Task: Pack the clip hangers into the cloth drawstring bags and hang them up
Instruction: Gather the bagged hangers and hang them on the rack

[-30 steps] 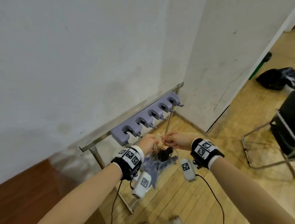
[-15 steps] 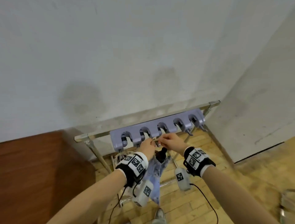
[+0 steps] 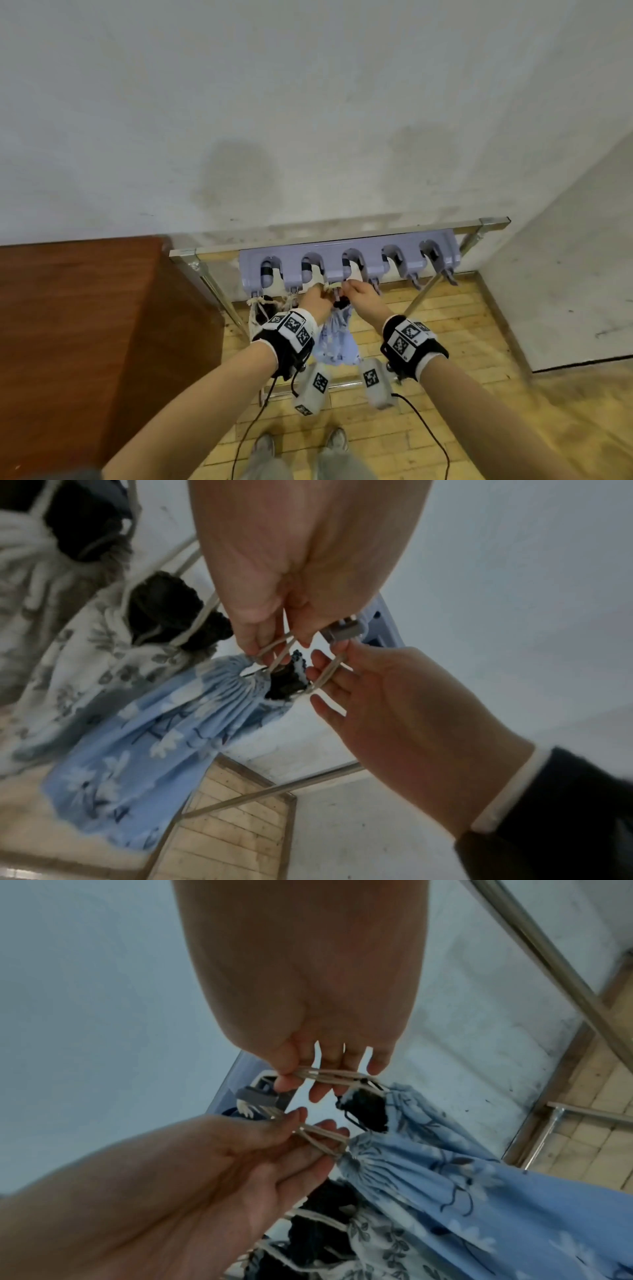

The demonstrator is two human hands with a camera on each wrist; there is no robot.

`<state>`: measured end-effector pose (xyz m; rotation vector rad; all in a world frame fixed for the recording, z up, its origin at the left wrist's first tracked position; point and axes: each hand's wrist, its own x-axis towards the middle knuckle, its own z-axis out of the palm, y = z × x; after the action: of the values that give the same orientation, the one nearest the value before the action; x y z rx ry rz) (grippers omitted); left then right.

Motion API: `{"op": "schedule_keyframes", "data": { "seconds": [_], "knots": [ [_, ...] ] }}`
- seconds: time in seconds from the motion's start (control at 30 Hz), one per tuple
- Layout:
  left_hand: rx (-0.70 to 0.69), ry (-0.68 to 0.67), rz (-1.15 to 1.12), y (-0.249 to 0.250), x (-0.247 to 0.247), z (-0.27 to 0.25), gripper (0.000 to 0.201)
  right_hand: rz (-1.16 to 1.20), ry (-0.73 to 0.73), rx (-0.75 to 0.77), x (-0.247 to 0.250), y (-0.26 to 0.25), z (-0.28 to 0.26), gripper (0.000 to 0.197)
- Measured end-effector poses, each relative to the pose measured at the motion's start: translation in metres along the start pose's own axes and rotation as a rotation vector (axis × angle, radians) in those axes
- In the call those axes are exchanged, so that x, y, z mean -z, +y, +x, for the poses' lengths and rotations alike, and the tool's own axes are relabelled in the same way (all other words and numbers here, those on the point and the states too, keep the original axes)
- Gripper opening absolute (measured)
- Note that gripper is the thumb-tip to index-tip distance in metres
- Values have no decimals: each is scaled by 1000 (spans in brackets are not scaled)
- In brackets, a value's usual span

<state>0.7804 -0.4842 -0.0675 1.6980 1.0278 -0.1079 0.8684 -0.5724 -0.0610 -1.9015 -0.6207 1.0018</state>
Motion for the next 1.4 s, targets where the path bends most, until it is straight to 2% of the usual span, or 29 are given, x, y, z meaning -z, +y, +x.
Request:
{"op": "schedule_keyframes", "data": {
  "seconds": [0.1,0.17,0.3,0.37,0.47,0.5,0.6,0.7,0.77,0.83,0.93,1.07,1.13,1.3,1.4],
  "knots": [
    [1,45,-46,-2,-4,5,17,51,28,-12,-1,3,2,37],
    [-11,57,-46,-3,-7,6,10,61,41,-34,-2,2,1,35],
    [-40,44,-32,1,2,-3,7,25,2,-72,-3,4,0,16],
    [-30,8,-25,4,10,-10,15,15,15,-97,0,4,-4,22],
    [-19,-90,-20,4,22,-21,38,-41,38,-106,3,4,-13,36],
    [-23,-135,-10,4,27,-27,37,-52,51,-114,3,4,-16,39],
    [-85,-223,-27,8,52,-51,13,-1,97,-184,-1,-1,-31,44],
    [-222,-182,-158,9,90,-64,30,123,167,-260,-9,-6,-52,43],
    [-278,-130,-357,11,123,-74,16,175,268,-263,-16,-11,-67,41],
    [-299,-87,-481,9,161,-83,23,246,360,-246,-25,-17,-85,38],
    [-319,-30,-482,-11,222,-98,28,402,466,-203,-52,-36,-117,31],
    [-186,30,-564,-66,313,-118,29,535,455,-98,-109,-86,-146,25],
    [-123,38,-634,-100,354,-132,31,532,403,-58,-146,-111,-156,24],
    [13,190,-559,-184,436,-177,30,413,165,-21,-248,-156,-168,20],
    [94,285,-572,-234,475,-204,30,354,91,-35,-309,-169,-168,21]
  ]
}}
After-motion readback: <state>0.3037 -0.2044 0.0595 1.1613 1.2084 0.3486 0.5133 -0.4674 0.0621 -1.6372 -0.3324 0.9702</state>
